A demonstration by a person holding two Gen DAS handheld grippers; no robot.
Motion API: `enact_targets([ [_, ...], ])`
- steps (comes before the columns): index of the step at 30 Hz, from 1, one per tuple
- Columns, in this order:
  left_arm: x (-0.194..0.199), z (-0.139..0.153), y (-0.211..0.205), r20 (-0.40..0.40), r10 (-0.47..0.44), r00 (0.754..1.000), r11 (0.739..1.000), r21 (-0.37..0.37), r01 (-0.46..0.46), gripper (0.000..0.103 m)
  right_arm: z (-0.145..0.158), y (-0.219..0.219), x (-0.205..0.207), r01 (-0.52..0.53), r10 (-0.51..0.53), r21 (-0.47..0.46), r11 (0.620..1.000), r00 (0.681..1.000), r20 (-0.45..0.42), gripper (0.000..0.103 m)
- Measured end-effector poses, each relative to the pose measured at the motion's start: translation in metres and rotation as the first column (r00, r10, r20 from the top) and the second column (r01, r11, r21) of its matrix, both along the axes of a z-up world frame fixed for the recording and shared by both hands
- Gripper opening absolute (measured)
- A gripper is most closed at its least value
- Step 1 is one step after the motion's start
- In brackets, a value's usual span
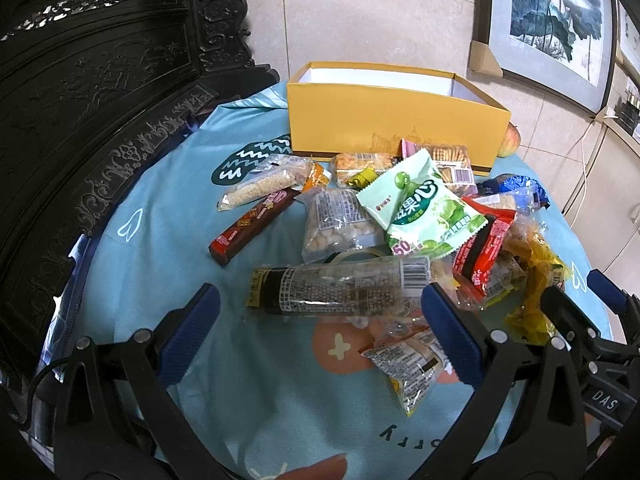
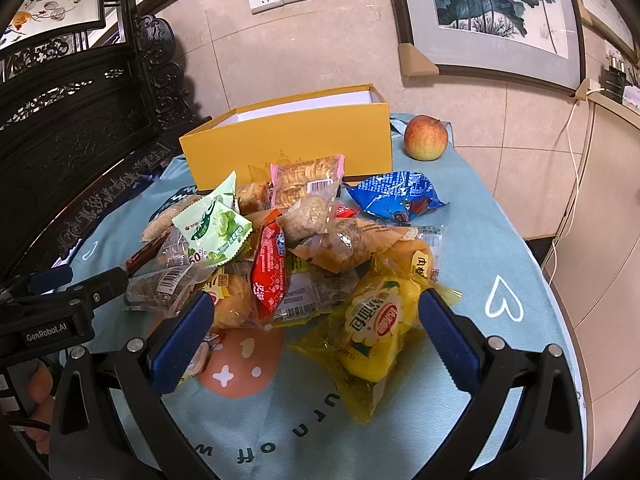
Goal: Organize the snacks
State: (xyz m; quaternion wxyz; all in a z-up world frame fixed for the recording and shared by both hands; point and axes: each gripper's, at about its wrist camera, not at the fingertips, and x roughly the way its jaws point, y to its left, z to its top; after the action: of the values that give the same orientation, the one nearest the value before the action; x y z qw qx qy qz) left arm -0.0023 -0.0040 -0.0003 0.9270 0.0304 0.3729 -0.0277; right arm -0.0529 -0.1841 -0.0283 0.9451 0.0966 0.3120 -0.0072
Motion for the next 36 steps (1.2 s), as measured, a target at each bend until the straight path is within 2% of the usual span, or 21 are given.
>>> enact_targets([
  [11, 0.014, -0.010, 0.015, -0.027, -0.037, 0.999, 0.999, -0.020, 0.037, 0.101, -0.011, -0.011, 0.001, 0.009, -0.011, -0.045, 0.999, 0.999, -0.040, 0.102],
  [15, 0.013, -0.014, 0.015, -0.008, -0.089, 0.996, 0.996, -0.013, 0.089, 0.101, -0.017, -0.021, 0.001, 0.007, -0.009, -0.031, 0.999, 0.998, -0.064, 0.102],
  [21, 0.020, -0.021, 0.006, -0.042, -0.131, 0.991, 0.990, -0.051, 0.128, 0.101, -0.023, -0.030, 0.005, 0.007, -0.007, -0.011, 1.000, 0.996, -0.084, 0.102],
  [28, 0.017, -0.026, -0.023, -0.068, -0.231, 0.971, 0.969, 0.075, 0.236, 0.101, -0.022, -0.034, 0.005, -0.012, 0.011, -0.008, 1.000, 0.997, -0.074, 0.102],
  [32, 0.017, -0.028, -0.013, -0.073, -0.217, 0.973, 0.972, 0.077, 0.222, 0.101, -0.023, -0.038, 0.005, -0.019, 0.018, -0.010, 1.000, 0.997, -0.074, 0.102],
  [36, 0.019, -0.034, -0.003, -0.077, -0.191, 0.979, 0.978, 0.071, 0.196, 0.101, -0.030, -0.036, 0.014, -0.022, 0.023, 0.010, 1.000, 0.992, -0.128, 0.102],
])
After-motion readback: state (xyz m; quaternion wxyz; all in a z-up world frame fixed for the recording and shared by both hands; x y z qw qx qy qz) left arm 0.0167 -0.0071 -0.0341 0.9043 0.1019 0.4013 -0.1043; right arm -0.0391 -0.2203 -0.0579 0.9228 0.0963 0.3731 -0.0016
